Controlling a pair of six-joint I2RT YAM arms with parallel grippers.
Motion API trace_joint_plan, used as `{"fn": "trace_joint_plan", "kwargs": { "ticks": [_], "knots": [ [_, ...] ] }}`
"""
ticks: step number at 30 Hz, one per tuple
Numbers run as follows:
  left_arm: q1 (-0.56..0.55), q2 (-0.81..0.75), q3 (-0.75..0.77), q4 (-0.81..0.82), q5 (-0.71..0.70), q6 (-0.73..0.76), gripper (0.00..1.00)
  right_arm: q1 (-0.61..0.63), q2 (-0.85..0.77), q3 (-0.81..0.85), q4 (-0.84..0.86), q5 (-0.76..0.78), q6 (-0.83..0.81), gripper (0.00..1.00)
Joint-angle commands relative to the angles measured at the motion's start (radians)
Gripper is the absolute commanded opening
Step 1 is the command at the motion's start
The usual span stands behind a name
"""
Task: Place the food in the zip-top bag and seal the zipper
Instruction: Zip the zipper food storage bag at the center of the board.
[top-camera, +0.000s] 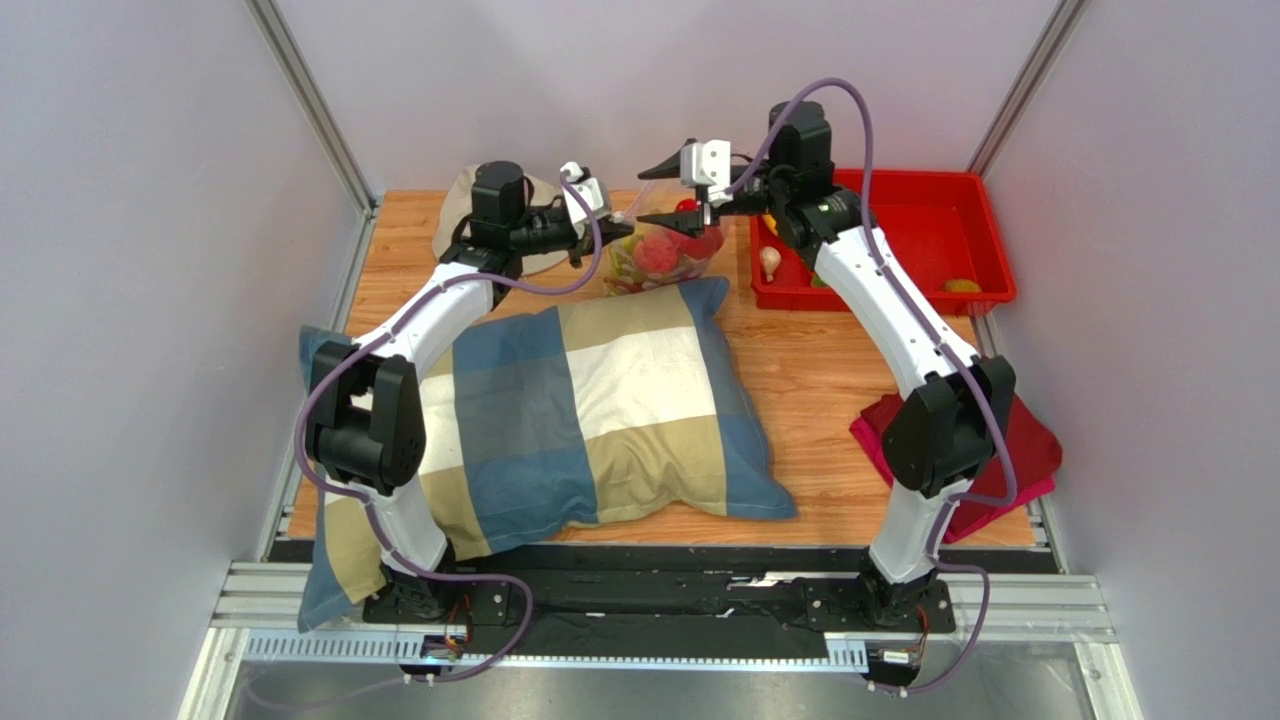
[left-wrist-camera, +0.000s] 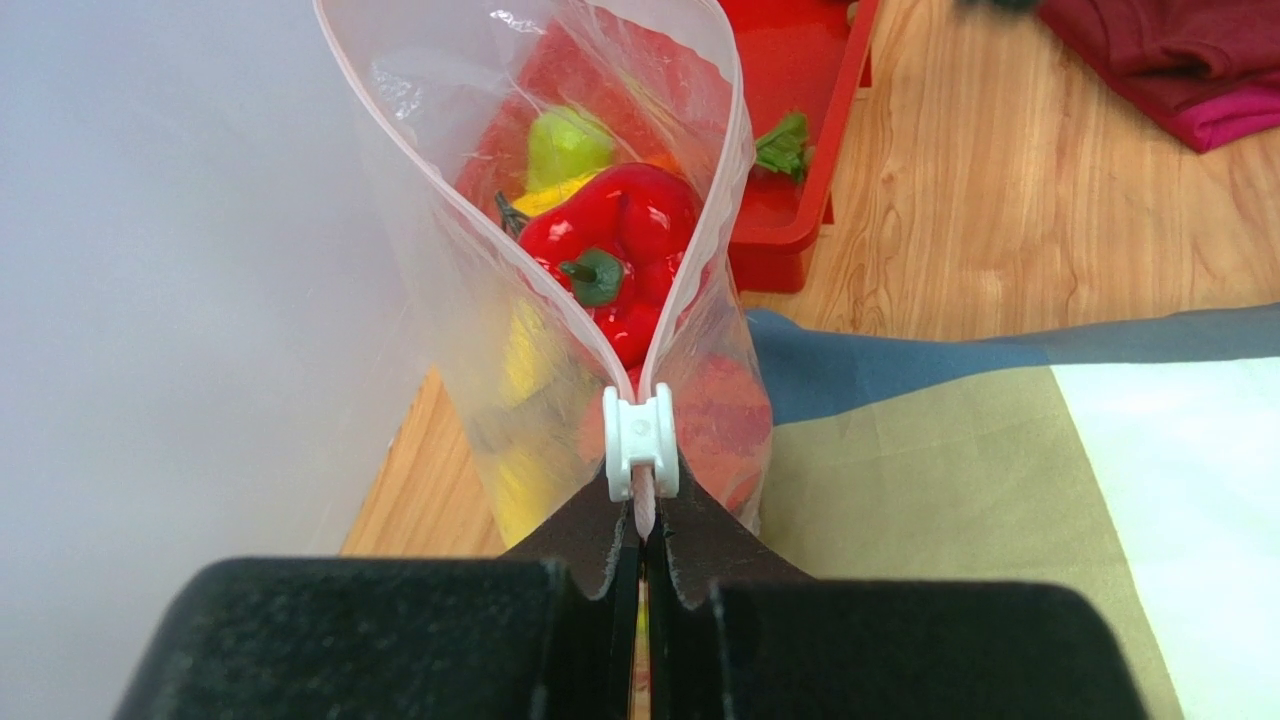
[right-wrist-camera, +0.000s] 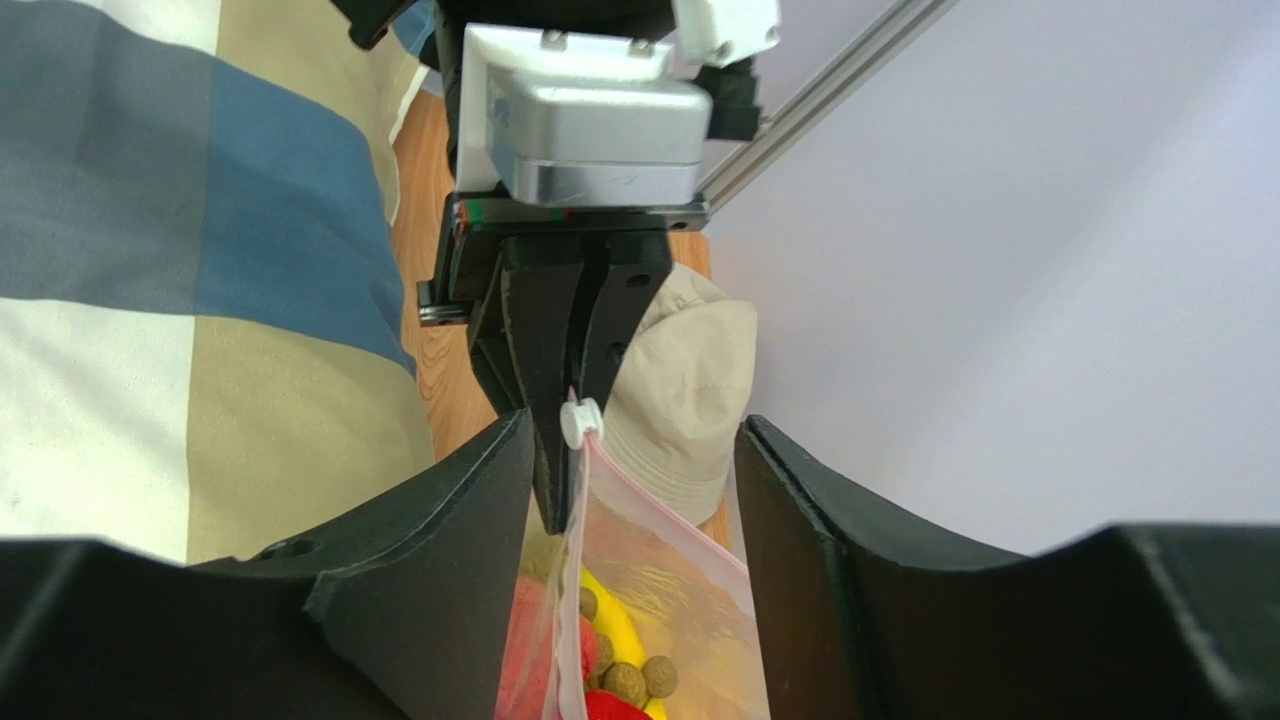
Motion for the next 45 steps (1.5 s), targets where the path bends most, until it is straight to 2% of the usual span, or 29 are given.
{"fn": "trace_joint_plan", "kwargs": {
  "ticks": [1,13,20,24,28,29,33,35,38,40,41,45],
  "knots": [
    [-0.001,-0.067,0.044,0.051,0.067,0.061,0.00,0.022,0.047,0.029,-0.032,-0.028,-0.167,0.54],
    [-0.002,-0.070,0.047,0.040,0.070,0.066,0.00,0.067,0.096,0.049,-0.067,0.007,-0.271,0.49],
    [-0.006,-0.081,0.039,0.036,0.073,0.087,0.00,0.072,0.144,0.117,-0.109,0.018,-0.303,0.44],
    [-0.007,-0.087,0.036,0.026,0.076,0.106,0.00,0.072,0.158,0.137,-0.123,0.033,-0.322,0.37],
    [-0.007,-0.095,0.035,0.014,0.078,0.120,0.00,0.072,0.164,0.149,-0.158,0.042,-0.352,0.35],
    [-0.007,-0.095,0.035,0.009,0.076,0.124,0.00,0.070,0.165,0.147,-0.161,0.042,-0.359,0.33],
    [-0.007,-0.096,0.030,0.000,0.073,0.146,0.00,0.065,0.156,0.141,-0.167,0.036,-0.363,0.17],
    [-0.007,-0.098,0.028,-0.007,0.075,0.153,0.00,0.064,0.147,0.137,-0.166,0.036,-0.365,0.13],
    [-0.007,-0.095,0.035,-0.012,0.073,0.155,0.00,0.061,0.135,0.124,-0.166,0.027,-0.381,0.16],
    [-0.007,-0.092,0.041,-0.014,0.076,0.156,0.00,0.062,0.130,0.115,-0.169,0.016,-0.394,0.27],
    [-0.009,-0.092,0.042,-0.015,0.075,0.158,0.00,0.064,0.127,0.115,-0.172,0.009,-0.400,0.35],
    [-0.012,-0.090,0.048,-0.030,0.078,0.187,0.00,0.072,0.145,0.149,-0.216,0.006,-0.414,0.35]
  ]
}}
